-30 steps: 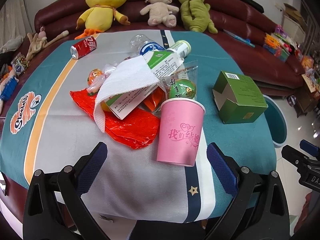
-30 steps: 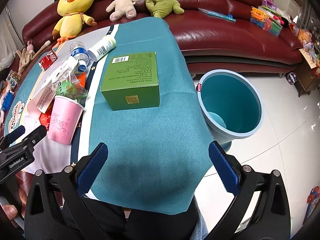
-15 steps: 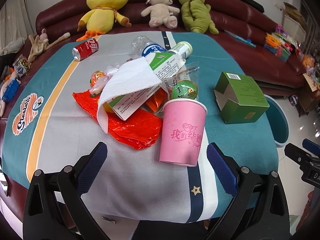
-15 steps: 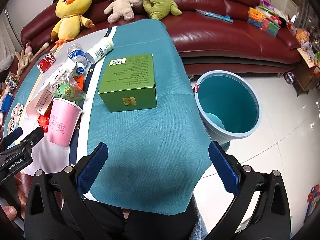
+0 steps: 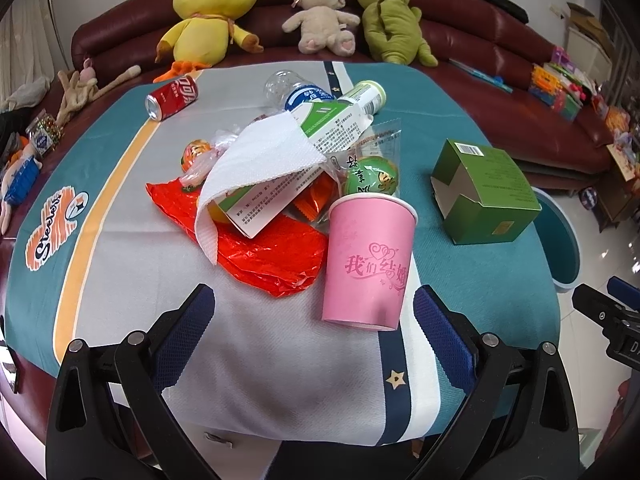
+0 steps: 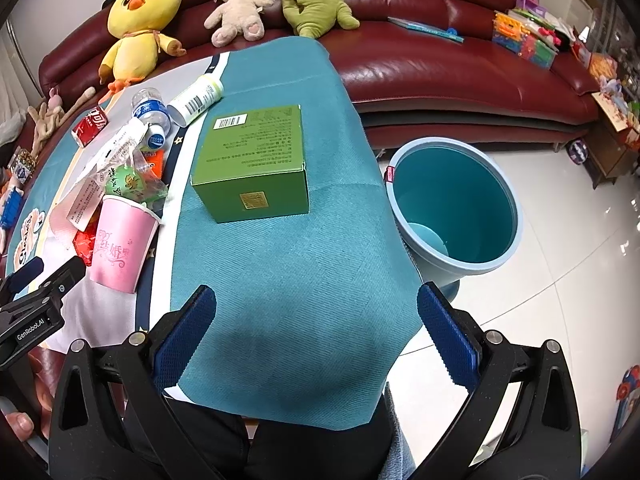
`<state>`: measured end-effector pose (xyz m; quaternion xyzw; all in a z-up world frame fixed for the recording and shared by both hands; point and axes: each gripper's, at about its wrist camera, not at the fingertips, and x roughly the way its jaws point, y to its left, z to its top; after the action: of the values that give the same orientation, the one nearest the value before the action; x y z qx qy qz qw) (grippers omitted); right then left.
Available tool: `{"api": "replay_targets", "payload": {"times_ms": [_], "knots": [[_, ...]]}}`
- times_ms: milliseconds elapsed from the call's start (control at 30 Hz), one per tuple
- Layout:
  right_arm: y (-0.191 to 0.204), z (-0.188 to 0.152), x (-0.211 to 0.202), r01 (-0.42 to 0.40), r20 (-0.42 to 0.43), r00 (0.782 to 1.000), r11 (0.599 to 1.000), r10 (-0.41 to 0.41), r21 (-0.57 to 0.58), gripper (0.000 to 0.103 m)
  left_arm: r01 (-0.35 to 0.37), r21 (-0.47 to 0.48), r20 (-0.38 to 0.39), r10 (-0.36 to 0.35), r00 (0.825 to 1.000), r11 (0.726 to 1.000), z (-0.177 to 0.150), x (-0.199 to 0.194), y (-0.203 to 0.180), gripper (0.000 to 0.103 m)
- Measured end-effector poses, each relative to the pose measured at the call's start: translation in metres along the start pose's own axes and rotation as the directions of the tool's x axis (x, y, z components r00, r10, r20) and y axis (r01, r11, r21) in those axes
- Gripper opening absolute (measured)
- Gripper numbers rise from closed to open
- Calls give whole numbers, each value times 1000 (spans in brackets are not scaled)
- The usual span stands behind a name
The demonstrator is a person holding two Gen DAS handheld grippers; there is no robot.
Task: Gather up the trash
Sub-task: 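Close the left tool on the pink paper cup, then lift the pink cup with the left tool while the right tool grasps the green box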
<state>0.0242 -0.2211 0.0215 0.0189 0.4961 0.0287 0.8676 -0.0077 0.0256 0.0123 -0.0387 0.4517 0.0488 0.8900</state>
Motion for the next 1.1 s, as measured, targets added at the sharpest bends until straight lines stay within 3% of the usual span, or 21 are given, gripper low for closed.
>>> {"api": "replay_targets", "payload": {"times_ms": [200, 333, 667, 733, 800, 900, 1100], "knots": [[-2, 0, 3, -3, -3, 1000, 1000, 3, 9, 97, 55, -4, -29, -55, 998, 998, -1, 7, 5, 99], [-4, 2, 8, -16, -11, 1000, 1000, 16, 13, 97, 89, 42, -77, -86, 993, 995, 1, 19, -6, 99], [-12, 11, 23, -27, -31, 999, 999, 28, 36, 97, 73, 127, -134, -56, 989, 989, 11, 60, -29, 99], [-11, 14, 26, -28, -33, 999, 999, 29, 36, 97, 73, 116, -129, -58, 990, 991, 11, 65, -28, 94], [-9, 17, 29, -24, -32, 999, 999, 25, 34, 97, 89, 106, -133, -74, 988, 990, 11, 69, -27, 76], [-5, 23, 31, -21, -28, 999, 999, 22, 36, 97, 130, 93, -133, -117, 984, 987, 11, 74, -27, 62], [12, 37, 28, 3, 0, 1000, 1000, -3, -7, 97, 153, 82, -88, -146, 985, 985, 11, 68, -22, 56]]}}
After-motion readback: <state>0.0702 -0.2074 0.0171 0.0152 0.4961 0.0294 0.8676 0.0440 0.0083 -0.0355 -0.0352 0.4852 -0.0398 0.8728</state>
